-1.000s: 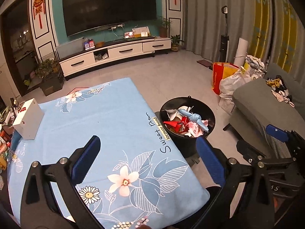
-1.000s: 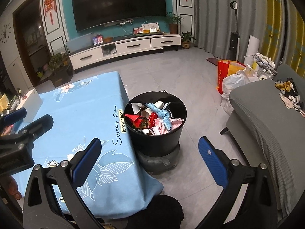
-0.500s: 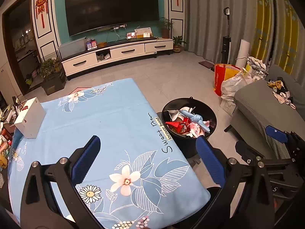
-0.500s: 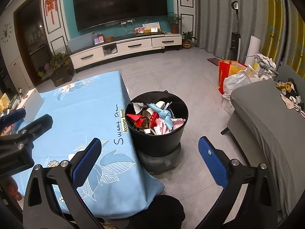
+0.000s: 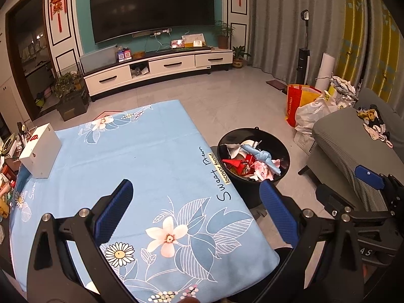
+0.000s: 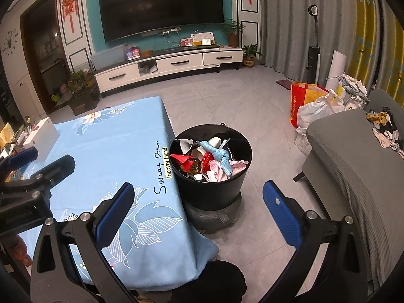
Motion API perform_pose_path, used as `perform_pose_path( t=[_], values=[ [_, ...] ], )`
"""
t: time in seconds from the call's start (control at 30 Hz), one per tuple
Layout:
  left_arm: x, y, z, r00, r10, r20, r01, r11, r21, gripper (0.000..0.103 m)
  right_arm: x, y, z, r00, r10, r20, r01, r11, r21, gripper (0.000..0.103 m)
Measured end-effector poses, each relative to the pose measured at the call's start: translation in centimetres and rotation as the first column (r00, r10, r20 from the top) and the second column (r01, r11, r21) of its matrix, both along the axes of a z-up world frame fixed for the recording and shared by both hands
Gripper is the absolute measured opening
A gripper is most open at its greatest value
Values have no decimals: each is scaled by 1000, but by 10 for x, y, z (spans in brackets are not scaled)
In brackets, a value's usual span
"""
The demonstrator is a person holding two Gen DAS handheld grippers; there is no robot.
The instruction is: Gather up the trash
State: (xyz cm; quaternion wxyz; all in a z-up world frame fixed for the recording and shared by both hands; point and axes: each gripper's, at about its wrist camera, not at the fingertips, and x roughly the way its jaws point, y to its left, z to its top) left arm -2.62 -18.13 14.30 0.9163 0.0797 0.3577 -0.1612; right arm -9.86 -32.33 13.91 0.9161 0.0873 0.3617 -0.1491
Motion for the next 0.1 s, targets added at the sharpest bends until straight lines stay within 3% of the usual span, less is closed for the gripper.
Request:
perform_pose_path(
  t=[0.1],
  values=[
    [0,1,-1,1000,5,0,-5,1000,-2,100,1,0,0,1000,0,1,0,1000,0,100]
  ],
)
